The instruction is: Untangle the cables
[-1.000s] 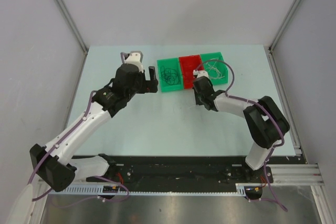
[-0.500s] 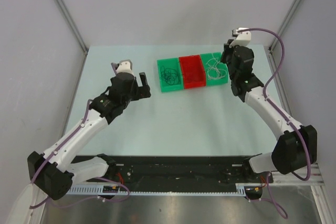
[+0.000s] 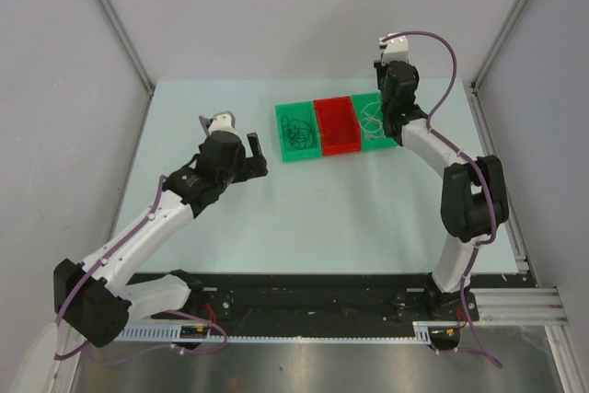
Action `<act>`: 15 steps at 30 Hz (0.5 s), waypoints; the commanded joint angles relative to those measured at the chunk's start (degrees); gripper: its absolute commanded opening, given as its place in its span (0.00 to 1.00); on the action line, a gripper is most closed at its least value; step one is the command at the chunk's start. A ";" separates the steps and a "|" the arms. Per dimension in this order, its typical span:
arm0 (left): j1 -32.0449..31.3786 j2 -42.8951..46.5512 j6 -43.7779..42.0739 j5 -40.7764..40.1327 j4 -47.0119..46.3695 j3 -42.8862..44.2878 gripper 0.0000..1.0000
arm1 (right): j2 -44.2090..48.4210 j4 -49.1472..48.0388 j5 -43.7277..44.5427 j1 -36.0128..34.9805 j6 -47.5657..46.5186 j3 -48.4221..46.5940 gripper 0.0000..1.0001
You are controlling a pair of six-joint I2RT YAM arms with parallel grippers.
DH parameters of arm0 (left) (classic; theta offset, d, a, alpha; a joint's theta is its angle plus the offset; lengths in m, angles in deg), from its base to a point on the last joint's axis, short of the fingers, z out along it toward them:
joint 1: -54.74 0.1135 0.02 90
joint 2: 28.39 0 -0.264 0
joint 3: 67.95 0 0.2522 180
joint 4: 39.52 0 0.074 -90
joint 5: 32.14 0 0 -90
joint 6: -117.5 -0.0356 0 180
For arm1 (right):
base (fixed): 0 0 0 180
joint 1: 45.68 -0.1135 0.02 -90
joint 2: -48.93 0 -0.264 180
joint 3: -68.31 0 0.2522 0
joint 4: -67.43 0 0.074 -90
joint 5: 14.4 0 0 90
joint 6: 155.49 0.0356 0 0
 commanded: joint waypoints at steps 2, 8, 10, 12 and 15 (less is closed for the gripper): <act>0.57 1.38 1.94 0.25 -1.18 -0.99 1.00 | -1.85 -4.49 5.84 1.37 -4.12 -7.72 0.00; 1.10 1.74 1.85 -0.02 -1.19 -0.99 1.00 | -1.33 -2.65 4.97 5.41 -0.43 -9.93 0.00; 1.27 1.65 1.59 -0.10 -1.19 -0.64 1.00 | -1.50 -2.64 3.83 5.41 -1.04 -9.84 0.00; 1.45 1.56 1.50 -0.19 -1.19 -0.38 1.00 | -2.72 -3.17 3.12 4.98 -1.92 -9.57 0.00; 1.80 1.74 1.24 -0.02 -1.19 -0.12 1.00 | -4.92 -4.22 3.46 3.92 -4.12 -9.66 0.00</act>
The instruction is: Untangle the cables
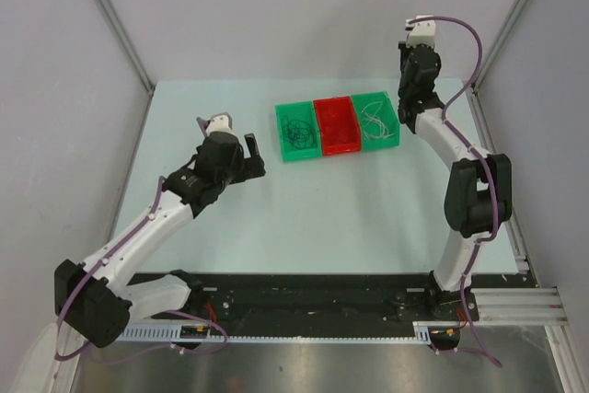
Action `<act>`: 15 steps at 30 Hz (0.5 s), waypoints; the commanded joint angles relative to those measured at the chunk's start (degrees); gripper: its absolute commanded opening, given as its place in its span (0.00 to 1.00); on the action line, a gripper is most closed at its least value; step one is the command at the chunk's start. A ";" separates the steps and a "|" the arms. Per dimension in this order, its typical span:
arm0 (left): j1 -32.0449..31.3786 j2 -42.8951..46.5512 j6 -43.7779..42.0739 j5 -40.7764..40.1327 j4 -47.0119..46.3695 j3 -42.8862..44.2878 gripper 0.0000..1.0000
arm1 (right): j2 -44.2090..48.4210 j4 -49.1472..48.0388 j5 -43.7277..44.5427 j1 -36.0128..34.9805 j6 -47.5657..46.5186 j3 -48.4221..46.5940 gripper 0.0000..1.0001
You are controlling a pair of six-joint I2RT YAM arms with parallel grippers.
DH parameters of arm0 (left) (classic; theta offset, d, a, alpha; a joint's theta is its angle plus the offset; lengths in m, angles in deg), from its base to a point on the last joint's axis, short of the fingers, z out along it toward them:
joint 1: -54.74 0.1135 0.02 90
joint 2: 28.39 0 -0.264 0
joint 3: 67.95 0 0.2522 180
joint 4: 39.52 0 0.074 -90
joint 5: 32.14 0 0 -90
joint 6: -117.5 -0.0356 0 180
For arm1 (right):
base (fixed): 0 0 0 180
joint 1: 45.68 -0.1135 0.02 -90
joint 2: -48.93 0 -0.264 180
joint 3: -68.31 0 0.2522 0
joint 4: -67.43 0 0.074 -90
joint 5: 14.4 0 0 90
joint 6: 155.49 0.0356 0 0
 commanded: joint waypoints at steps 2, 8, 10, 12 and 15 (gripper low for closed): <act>0.78 1.78 0.67 0.03 -1.21 0.83 1.00 | -4.83 -3.40 1.46 -2.62 -3.22 -2.19 0.00; 0.95 1.87 0.67 0.20 -1.21 0.30 1.00 | -8.44 -2.43 3.75 -6.92 -3.59 0.44 0.00; 1.04 1.52 0.75 0.38 -1.21 0.47 1.00 | -9.23 -1.73 4.19 -8.94 -2.62 2.20 0.00; 1.04 0.99 0.75 0.82 -1.12 0.65 1.00 | -9.58 -0.07 3.58 -10.52 0.88 3.08 0.00; 1.21 0.73 0.93 1.08 -1.12 0.56 1.00 | -9.67 2.92 2.78 -11.14 6.84 3.96 0.00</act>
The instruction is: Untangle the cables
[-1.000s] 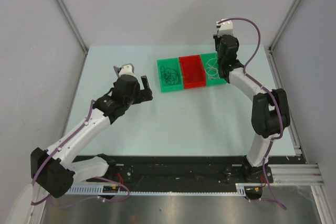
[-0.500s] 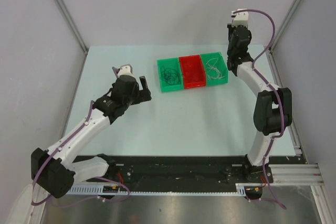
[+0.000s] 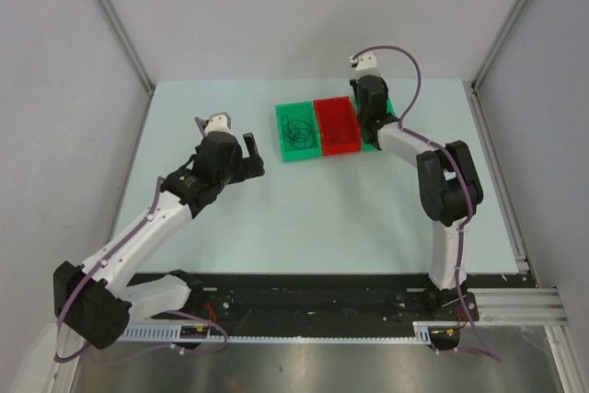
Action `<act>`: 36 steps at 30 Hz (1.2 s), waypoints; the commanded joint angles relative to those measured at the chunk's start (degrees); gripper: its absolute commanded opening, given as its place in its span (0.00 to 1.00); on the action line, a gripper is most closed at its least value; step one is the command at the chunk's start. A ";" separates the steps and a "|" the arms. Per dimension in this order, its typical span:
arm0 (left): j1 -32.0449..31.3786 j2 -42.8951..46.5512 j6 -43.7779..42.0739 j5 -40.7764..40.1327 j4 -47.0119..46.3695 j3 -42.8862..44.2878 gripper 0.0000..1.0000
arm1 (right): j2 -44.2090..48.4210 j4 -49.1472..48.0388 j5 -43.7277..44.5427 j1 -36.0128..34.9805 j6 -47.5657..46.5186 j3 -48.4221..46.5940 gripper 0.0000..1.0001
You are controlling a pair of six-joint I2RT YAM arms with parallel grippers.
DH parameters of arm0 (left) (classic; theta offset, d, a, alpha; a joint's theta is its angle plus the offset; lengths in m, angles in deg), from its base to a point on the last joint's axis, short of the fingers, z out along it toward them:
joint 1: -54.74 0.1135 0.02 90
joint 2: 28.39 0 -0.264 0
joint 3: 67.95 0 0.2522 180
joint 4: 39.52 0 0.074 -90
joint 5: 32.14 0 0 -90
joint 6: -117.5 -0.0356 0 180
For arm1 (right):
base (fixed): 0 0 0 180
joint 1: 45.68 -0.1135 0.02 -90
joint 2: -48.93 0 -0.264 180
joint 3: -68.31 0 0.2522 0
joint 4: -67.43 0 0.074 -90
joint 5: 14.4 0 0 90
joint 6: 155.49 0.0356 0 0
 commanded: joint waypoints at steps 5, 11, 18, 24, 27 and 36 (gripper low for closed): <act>0.65 0.36 1.48 1.00 -1.12 0.03 1.00 | 1.83 11.91 -5.95 2.07 23.67 1.36 0.00; 0.73 0.62 1.66 1.17 -1.21 0.12 1.00 | 2.45 18.34 -12.65 6.64 33.54 3.47 0.00; 0.82 0.44 1.74 1.52 -1.12 0.12 1.00 | -0.71 18.35 -13.70 9.54 34.60 3.30 0.00; 0.82 0.09 1.74 1.61 -1.03 0.38 1.00 | -3.70 15.27 -18.01 8.84 29.95 2.69 0.00; 0.82 -0.35 1.57 1.09 -1.21 0.56 1.00 | -4.23 15.87 -18.80 8.23 28.63 1.46 0.01; 1.26 -1.49 1.57 0.56 -1.21 2.75 1.00 | 4.27 23.43 -13.54 6.21 27.92 -2.94 0.45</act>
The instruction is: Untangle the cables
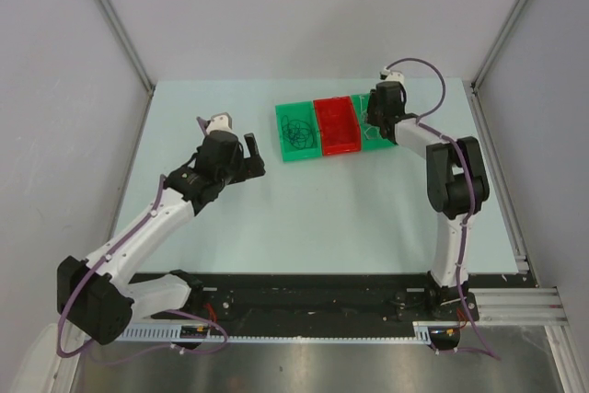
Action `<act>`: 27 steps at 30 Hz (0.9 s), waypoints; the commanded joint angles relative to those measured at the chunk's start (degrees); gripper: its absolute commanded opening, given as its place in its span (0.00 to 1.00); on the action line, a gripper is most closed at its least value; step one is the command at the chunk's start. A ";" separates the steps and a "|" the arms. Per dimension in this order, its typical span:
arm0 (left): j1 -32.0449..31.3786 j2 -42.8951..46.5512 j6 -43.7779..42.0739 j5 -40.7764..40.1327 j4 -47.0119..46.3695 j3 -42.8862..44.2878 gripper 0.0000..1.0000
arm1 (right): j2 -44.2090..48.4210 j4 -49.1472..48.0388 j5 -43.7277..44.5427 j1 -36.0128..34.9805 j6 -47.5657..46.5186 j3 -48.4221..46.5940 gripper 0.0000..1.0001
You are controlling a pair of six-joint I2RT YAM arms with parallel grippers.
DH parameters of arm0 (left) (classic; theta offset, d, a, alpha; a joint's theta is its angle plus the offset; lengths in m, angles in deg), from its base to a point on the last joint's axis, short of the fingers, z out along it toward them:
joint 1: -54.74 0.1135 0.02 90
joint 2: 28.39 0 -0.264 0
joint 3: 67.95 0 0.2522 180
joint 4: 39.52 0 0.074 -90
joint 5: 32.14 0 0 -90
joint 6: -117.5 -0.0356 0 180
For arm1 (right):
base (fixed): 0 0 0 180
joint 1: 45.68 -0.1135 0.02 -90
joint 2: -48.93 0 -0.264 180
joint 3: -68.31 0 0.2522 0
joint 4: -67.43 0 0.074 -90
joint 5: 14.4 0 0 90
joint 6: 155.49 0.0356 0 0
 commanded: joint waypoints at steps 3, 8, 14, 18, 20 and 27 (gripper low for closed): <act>0.61 0.30 0.72 -0.75 -1.21 3.28 1.00 | 11.63 7.18 7.07 -0.88 0.08 -2.22 0.71; 0.78 1.18 0.01 -1.54 -1.21 3.99 1.00 | 21.29 9.92 10.14 -0.70 0.52 0.77 1.00; 5.70 1.88 2.03 0.64 -1.21 2.67 1.00 | 33.66 18.09 4.49 5.61 13.42 8.48 1.00; 7.64 3.29 3.26 0.30 -1.21 -0.48 1.00 | 43.00 19.50 5.56 9.32 16.78 19.21 1.00; 7.72 3.73 4.05 0.04 -1.29 -1.63 1.00 | 46.43 19.59 9.43 8.27 15.82 25.27 1.00; 7.64 5.31 5.28 0.39 -1.30 -5.06 1.00 | 59.62 15.74 11.38 8.18 15.46 39.43 1.00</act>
